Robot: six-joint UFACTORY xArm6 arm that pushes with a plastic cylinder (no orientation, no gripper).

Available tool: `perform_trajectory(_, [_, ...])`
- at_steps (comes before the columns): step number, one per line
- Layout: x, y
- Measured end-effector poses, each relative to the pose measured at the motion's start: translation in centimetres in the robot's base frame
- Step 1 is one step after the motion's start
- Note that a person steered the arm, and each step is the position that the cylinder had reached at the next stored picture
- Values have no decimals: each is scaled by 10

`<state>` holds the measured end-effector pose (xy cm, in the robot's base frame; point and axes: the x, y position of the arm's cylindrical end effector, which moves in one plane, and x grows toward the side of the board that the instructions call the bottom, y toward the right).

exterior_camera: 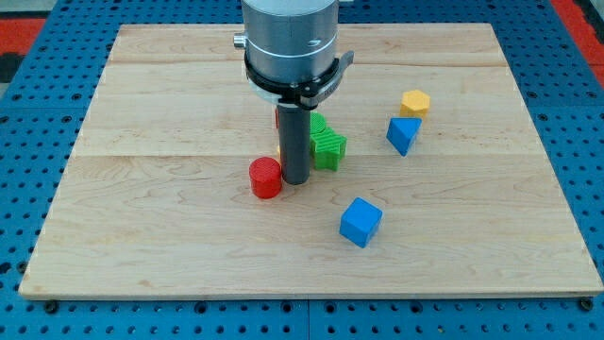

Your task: Move the blue cube to the bottom right of the green star

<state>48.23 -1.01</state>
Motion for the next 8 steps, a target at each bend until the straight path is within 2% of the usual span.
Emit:
perform_trajectory(2, [33, 1])
perform_trajectory(4, [33, -55])
perform_trajectory(8, [36, -57])
